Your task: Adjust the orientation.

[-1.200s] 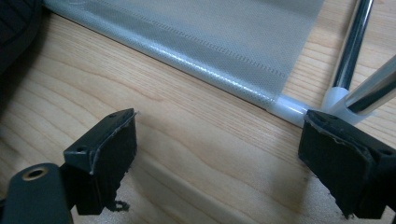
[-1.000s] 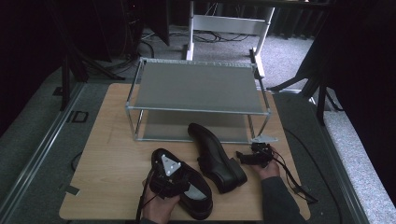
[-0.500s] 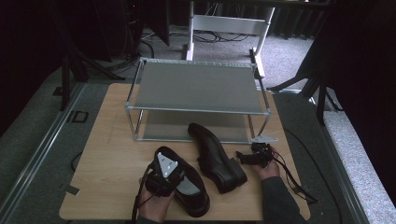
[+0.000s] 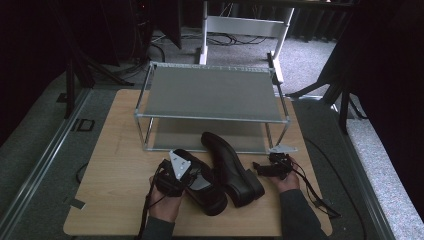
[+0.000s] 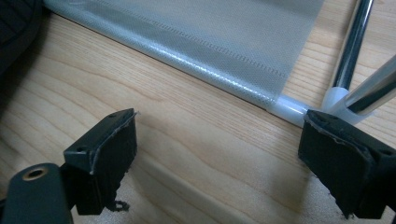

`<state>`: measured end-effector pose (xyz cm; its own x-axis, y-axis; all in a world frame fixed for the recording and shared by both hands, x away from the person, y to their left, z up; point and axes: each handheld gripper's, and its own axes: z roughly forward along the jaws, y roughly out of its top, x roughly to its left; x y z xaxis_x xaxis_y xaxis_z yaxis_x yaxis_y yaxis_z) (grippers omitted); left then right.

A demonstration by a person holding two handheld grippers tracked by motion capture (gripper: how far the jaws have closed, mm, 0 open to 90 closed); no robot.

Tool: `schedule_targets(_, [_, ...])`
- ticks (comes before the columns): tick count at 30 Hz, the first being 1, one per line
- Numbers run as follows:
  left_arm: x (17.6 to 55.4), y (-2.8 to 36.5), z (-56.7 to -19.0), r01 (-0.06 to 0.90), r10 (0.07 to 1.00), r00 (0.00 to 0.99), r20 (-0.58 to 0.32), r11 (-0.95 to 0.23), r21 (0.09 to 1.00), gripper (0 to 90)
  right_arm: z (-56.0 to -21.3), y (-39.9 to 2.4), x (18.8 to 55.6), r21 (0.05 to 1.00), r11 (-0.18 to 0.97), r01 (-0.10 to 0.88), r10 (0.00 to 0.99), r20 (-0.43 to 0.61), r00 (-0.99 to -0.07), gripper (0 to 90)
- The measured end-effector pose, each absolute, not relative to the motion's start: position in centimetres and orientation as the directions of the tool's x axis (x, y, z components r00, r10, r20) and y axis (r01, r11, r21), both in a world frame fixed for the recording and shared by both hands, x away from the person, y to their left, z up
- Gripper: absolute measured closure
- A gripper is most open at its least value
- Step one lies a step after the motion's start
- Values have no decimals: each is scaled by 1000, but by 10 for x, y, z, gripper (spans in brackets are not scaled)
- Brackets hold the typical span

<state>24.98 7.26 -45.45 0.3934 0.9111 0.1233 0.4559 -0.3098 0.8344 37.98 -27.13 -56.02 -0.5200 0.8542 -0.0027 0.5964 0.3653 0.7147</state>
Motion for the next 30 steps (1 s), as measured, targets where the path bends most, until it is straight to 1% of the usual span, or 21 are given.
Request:
schedule_targets(3, [254,71,-451,435,907,394,146,-325,840,802,-560,-271,380,715,365,596,854,-3,-520,110])
schedule_targets(8, [258,75,-445,426,914,376,151,-316,848,814,-560,-271,380,715,364,597,854,-2,-519,110])
schedule_targets(13, [257,76,-443,412,911,380,160,-321,853,817,-560,-271,380,715,364,597,854,-2,-519,110])
schedule_targets(15, [255,75,-439,391,906,383,181,-337,857,815,-560,-271,380,715,365,597,854,-2,-520,111])
schedule_targets(17, [255,75,-439,391,906,383,181,-337,857,813,-560,-271,380,715,364,597,854,-2,-520,111])
schedule_targets(18, [257,75,-435,377,903,382,197,-347,859,813,-560,-271,380,715,364,597,854,-2,-520,110])
schedule_targets(21, [267,78,-443,374,892,408,193,-356,856,807,-560,-271,380,715,364,597,854,-2,-520,110])
schedule_targets(23, [272,79,-456,398,888,430,162,-348,849,807,-560,-271,380,715,365,596,854,-2,-520,110])
schedule_targets(25, [271,78,-459,392,883,440,163,-352,850,803,-560,-272,380,715,366,596,853,-2,-521,110])
schedule_targets(28, [265,72,-466,381,861,466,206,-405,831,795,-560,-272,380,715,368,594,853,-4,-523,110])
schedule_targets(30, [262,71,-471,376,848,485,214,-423,824,785,-560,-272,380,715,368,594,852,-4,-523,111])
